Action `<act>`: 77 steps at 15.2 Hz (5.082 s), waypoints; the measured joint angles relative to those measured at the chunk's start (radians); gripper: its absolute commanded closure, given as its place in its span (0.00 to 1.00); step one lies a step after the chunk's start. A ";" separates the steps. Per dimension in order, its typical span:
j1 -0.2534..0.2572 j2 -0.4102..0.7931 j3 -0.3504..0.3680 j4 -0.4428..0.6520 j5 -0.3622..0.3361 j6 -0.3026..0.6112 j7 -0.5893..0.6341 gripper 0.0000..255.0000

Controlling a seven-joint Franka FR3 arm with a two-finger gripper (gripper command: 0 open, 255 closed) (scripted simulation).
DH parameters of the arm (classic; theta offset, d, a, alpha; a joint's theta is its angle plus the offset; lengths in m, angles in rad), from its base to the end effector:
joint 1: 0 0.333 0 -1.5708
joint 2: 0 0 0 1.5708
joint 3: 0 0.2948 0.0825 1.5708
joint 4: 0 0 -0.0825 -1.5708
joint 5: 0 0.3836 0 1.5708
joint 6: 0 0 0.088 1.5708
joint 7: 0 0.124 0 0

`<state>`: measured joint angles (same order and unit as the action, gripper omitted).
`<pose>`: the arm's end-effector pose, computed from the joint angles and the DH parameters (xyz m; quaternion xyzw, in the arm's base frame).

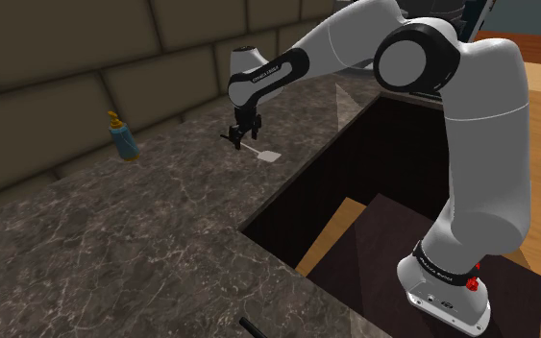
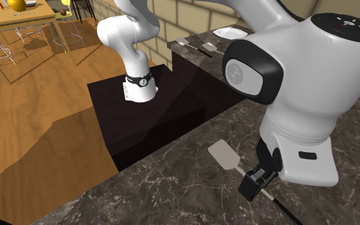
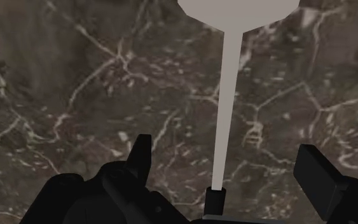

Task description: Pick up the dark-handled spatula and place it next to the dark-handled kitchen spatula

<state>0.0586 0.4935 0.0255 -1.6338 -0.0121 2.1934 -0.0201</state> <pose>0.6754 0.0546 0.3031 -0.9980 -0.0537 -0.0331 0.0020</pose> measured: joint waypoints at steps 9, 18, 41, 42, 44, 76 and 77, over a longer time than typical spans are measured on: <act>0.000 0.000 0.000 0.000 0.000 0.000 0.000 1.00; 0.000 -0.027 0.000 0.026 0.001 -0.053 -0.001 1.00; 0.137 -0.341 0.075 -0.275 -0.019 -0.068 0.221 1.00; 0.146 -0.355 0.082 -0.296 -0.020 -0.061 0.239 1.00; 0.172 -0.384 0.101 -0.334 -0.023 -0.053 0.285 1.00; 0.566 -0.374 0.463 -0.327 -0.117 -0.095 1.082 1.00; 0.580 -0.366 0.472 -0.316 -0.123 -0.100 1.109 1.00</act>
<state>0.6389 0.1280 0.4979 -1.9498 -0.1355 2.0931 1.0888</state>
